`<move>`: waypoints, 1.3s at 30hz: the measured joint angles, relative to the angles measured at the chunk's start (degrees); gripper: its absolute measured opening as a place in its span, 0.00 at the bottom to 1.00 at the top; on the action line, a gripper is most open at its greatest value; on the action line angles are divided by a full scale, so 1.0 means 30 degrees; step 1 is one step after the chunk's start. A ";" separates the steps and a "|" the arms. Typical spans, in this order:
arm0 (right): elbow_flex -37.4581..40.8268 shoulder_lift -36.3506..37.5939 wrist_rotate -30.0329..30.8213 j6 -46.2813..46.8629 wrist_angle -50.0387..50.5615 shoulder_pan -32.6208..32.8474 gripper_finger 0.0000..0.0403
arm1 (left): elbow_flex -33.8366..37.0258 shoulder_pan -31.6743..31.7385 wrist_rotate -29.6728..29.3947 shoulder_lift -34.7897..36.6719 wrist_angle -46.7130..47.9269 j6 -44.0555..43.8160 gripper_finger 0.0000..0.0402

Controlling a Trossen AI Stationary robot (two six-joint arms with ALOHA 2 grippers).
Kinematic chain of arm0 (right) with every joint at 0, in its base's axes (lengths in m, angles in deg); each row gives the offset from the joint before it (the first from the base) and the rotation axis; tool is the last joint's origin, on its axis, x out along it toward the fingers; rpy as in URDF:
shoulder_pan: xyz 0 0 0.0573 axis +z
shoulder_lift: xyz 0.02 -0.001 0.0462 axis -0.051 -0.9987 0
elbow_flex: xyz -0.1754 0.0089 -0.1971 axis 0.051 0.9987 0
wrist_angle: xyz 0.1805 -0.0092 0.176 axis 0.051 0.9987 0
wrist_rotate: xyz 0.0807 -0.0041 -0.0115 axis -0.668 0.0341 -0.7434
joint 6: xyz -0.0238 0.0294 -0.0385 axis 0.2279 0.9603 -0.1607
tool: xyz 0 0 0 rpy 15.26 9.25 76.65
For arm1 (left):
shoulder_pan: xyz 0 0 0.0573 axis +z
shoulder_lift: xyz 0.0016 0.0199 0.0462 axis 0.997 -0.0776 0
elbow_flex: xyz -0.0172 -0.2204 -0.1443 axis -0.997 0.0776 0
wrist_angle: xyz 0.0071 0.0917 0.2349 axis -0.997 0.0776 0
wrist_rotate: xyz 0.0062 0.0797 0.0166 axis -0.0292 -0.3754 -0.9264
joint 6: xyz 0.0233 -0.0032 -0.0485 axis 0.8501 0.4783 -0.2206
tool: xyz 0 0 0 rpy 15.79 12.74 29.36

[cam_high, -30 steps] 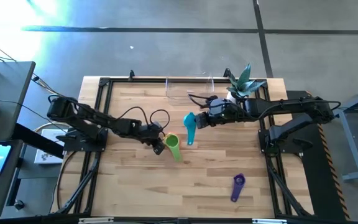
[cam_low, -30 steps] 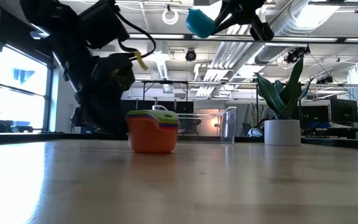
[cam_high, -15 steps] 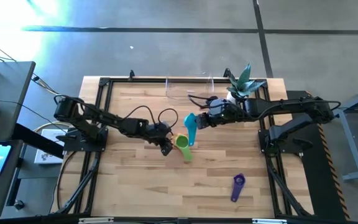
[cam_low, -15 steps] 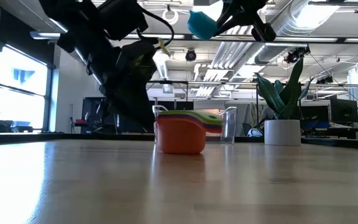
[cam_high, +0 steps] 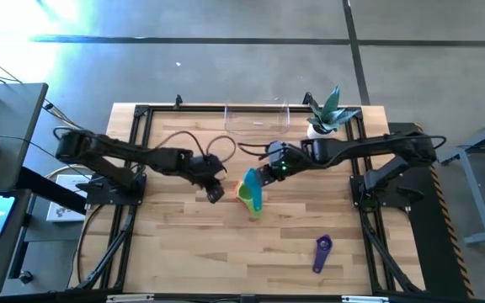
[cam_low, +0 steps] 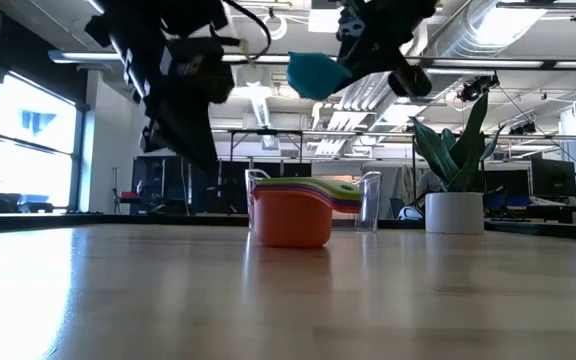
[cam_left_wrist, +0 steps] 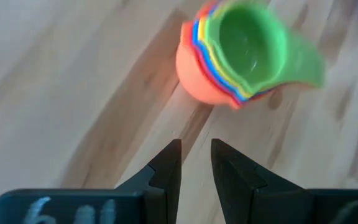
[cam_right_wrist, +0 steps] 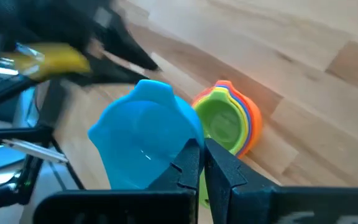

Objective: Nest measuring cups in basket
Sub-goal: Stack the light blue measuring cup on top of the green measuring cup

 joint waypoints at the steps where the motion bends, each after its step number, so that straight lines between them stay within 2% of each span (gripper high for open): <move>1: 0.0000 -0.0147 -0.0183 -0.0018 0.0040 -0.0006 0.00 | -0.0006 0.0166 0.0003 0.0445 0.0011 -0.0014 0.19; 11: 0.0000 -0.2383 -0.1910 -0.0057 -0.0622 -0.0004 0.00 | -0.0003 0.1767 -0.0033 0.4724 0.0027 -0.0627 0.19; 16: 0.0000 -0.3327 -0.2356 -0.0043 -0.1241 -0.0068 0.00 | -0.0003 0.2081 -0.0173 0.6054 -0.0214 -0.0866 0.19; 25: 0.0000 -0.4334 -0.3436 -0.1188 -0.1340 -0.0832 0.00 | 0.0000 0.2148 -0.0394 0.6254 -0.0389 -0.1034 0.19; 39: 0.0007 -0.5019 -0.3928 -0.3190 -0.1467 -0.1379 0.00 | -0.0003 0.2140 -0.0827 0.6254 -0.0441 -0.1046 0.19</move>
